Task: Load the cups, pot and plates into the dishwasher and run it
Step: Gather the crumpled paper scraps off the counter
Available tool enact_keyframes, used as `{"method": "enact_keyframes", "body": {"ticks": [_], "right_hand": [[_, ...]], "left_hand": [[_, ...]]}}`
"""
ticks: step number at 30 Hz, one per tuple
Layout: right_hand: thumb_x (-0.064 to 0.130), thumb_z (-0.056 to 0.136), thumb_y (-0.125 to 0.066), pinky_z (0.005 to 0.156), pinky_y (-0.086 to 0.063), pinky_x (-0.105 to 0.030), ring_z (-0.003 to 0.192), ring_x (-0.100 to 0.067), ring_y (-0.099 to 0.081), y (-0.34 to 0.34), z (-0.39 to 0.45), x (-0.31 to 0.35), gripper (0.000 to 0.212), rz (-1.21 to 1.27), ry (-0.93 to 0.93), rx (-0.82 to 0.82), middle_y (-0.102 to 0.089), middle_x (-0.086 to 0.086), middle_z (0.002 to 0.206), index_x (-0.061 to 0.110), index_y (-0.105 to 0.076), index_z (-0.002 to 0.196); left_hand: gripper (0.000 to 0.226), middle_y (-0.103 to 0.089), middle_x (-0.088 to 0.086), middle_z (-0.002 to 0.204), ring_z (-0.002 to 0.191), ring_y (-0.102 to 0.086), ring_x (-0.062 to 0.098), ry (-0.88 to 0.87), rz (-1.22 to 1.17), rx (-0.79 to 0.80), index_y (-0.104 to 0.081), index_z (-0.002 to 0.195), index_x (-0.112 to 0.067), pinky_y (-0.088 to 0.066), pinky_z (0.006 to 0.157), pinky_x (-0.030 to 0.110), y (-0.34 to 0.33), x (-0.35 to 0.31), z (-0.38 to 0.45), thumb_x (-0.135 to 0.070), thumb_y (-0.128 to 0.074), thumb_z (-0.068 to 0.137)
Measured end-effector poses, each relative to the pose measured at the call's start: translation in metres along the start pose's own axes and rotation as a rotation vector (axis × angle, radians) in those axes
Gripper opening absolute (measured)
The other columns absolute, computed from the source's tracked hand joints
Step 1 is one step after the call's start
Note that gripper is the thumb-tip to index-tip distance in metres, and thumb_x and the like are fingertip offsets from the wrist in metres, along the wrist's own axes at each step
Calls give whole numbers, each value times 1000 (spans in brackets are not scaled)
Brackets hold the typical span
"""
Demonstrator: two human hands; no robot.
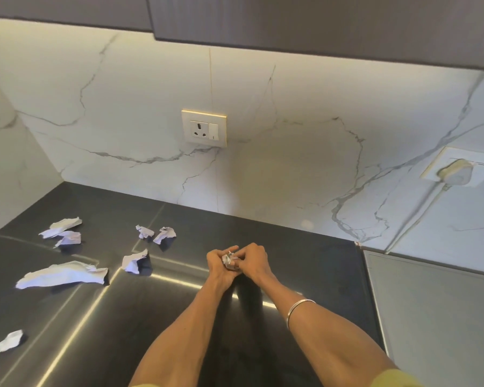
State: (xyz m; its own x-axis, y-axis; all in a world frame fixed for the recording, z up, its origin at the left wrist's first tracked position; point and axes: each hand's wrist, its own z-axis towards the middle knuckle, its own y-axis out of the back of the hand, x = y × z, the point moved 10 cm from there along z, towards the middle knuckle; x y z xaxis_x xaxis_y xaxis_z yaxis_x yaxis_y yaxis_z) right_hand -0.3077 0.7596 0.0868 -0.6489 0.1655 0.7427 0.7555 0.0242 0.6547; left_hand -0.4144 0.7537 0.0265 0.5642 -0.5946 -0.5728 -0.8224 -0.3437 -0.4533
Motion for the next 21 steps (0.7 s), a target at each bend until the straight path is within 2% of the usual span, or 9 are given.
{"method": "enact_keyframes", "body": {"ticks": [2,4,6,9,12,14,18,20,21], "right_hand": [[19,80,-76,68,-52,-11,66,0,-65,-14,-8,8,10,-97,28,36,-72,9,76,21,-80,89],[17,83,-66,70,-54,-18,72,-7,-68,-25,-16,14,12,-162,33,70,-73,2,78,16,-78,86],[15,79,-57,67,-59,-24,66,-8,-69,-38,-23,26,20,-198,76,126,-72,0,69,13,-77,78],[13,72,-46,66,-60,-38,61,-11,-68,-61,-34,46,26,-258,187,225,-69,-3,64,11,-72,70],[6,78,-52,74,-60,-35,70,-11,-69,-80,-48,58,25,-260,235,321,-72,-1,74,12,-76,81],[2,77,-55,74,-60,-30,70,-6,-68,-86,-58,66,29,-241,285,345,-73,3,75,16,-78,86],[7,72,-58,62,-59,-30,59,-3,-65,-91,-80,76,23,-209,378,231,-67,9,62,21,-75,76],[10,75,-64,56,-55,-29,60,-6,-61,-92,-89,79,13,-211,402,175,-63,10,64,23,-67,78],[14,76,-69,53,-50,-25,61,-7,-58,-92,-92,82,15,-215,419,151,-60,11,68,25,-60,81]], "left_hand": [[47,-62,15,62,43,-57,22,37,-2,-24,-61,83,0,-52,49,30,12,6,-7,-35,-34,98],[59,-69,20,77,64,-67,28,32,44,-27,-65,90,2,-58,60,39,24,11,-7,-47,-35,102],[54,-71,22,98,86,-68,32,14,92,-98,-67,109,2,-59,72,44,43,15,-12,-46,-42,103],[37,-68,18,88,80,-66,30,-56,96,-250,-66,109,3,-57,67,39,73,12,-31,-31,-55,100],[29,-69,19,90,87,-69,34,-78,31,-341,-65,104,5,-59,73,44,98,10,-51,-22,-59,98],[29,-69,20,91,86,-69,35,-83,-4,-381,-65,101,5,-59,70,44,113,11,-61,-24,-60,98],[33,-68,18,84,74,-67,29,-121,-41,-416,-65,91,1,-55,58,36,129,11,-77,-29,-59,99],[33,-66,15,79,68,-64,24,-120,-73,-459,-63,82,-2,-53,56,33,142,18,-86,-30,-58,99],[34,-65,14,76,65,-63,22,-115,-91,-474,-63,80,-2,-53,55,33,149,22,-90,-30,-59,99]]}}
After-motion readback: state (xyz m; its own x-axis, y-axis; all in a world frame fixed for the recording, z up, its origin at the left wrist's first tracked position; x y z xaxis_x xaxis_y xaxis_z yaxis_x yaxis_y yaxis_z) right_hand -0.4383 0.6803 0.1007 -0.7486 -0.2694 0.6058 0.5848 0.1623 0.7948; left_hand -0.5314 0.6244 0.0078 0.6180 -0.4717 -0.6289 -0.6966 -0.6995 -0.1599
